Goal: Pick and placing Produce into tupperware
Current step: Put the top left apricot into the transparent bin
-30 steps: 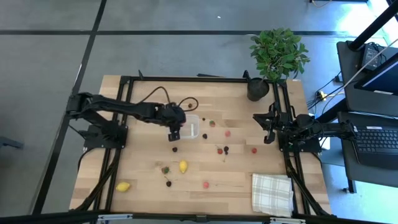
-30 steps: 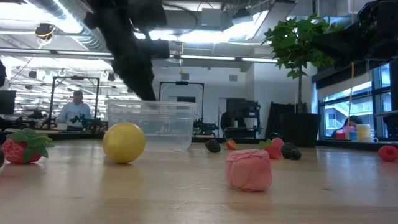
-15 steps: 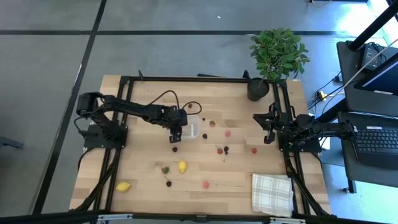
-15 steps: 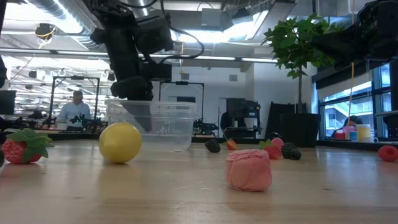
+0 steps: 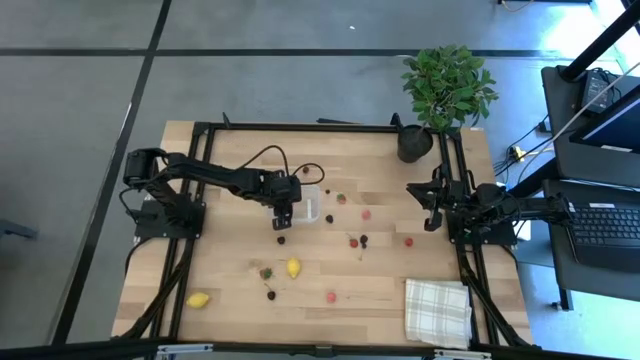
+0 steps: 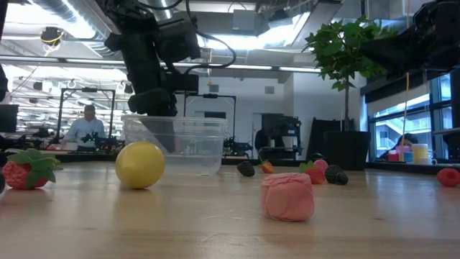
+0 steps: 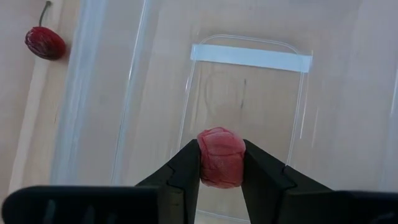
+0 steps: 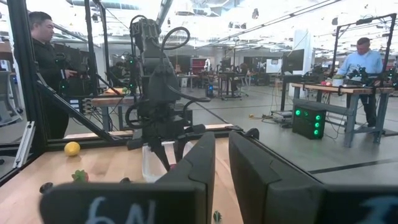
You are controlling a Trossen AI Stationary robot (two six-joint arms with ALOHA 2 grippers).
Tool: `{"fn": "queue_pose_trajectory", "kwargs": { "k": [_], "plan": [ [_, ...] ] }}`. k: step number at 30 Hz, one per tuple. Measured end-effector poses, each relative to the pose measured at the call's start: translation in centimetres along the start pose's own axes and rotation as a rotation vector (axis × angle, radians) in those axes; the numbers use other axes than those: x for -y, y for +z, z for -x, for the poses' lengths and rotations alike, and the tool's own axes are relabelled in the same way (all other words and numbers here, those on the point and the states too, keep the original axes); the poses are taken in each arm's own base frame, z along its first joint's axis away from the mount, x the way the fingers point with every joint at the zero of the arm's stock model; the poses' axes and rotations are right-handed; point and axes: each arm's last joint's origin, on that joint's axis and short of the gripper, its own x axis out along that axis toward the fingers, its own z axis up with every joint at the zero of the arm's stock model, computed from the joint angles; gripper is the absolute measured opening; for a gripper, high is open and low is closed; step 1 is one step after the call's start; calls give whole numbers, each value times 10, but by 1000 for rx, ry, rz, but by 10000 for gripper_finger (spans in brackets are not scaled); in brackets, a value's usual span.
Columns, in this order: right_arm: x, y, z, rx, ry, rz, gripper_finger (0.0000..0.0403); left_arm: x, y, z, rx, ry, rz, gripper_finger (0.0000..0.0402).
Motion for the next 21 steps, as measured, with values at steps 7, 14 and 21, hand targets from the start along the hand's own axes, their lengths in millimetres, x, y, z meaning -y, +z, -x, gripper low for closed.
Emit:
{"fn": "queue_pose_trajectory", "kwargs": {
  "k": [7,14,21],
  "plan": [
    [0,0,0,0,0,0,51,0,0,0,0,0,-1,92],
    [0,0,0,1,0,0,51,0,0,0,0,1,-14,92],
    [0,0,0,4,0,-1,51,0,0,0,0,1,-15,93]
  ]
}}
